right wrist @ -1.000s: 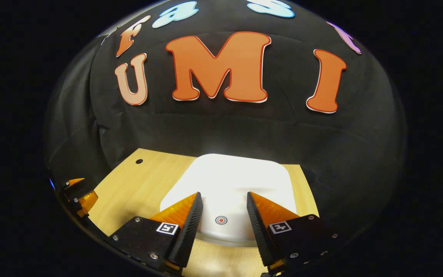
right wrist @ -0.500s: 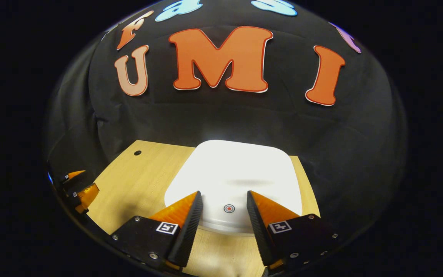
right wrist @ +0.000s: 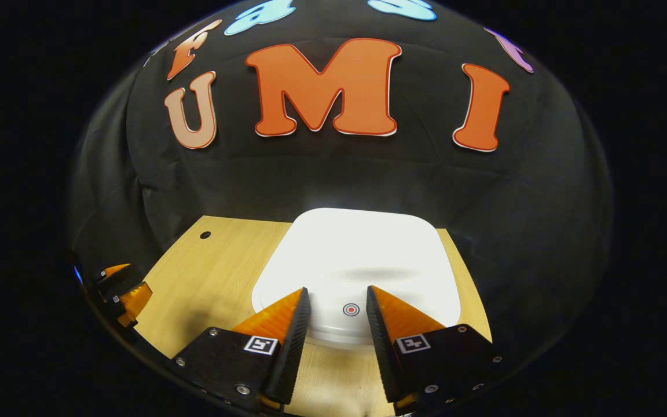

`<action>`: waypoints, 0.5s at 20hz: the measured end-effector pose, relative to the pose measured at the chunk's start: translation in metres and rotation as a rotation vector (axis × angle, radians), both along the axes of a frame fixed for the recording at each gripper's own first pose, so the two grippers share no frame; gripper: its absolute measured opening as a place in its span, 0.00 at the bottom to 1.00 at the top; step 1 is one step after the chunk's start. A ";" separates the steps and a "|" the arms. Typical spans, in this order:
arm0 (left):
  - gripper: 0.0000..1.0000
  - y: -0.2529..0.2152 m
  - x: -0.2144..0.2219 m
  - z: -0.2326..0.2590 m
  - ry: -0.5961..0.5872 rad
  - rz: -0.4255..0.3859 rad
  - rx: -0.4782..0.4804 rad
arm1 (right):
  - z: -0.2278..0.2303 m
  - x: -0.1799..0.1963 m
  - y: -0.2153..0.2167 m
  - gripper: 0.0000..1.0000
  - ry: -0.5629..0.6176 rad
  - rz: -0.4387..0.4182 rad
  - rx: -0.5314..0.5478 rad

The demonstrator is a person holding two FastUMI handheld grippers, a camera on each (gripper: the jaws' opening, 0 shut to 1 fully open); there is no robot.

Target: Press the lid of the desktop garbage bin to open it, pick up the crumpled paper on the desktop and throw it into the bin, then pick up the pop can on the desktop and drop it into the bin, and finally close the garbage bin lid.

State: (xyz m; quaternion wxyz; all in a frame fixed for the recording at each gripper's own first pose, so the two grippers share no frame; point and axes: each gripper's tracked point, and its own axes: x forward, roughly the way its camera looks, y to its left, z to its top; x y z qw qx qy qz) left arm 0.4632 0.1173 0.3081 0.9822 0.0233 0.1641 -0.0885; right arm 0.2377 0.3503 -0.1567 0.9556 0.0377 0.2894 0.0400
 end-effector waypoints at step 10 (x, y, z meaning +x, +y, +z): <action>0.94 0.017 0.002 0.015 -0.031 0.019 -0.020 | 0.005 0.000 0.004 0.60 -0.102 -0.011 -0.006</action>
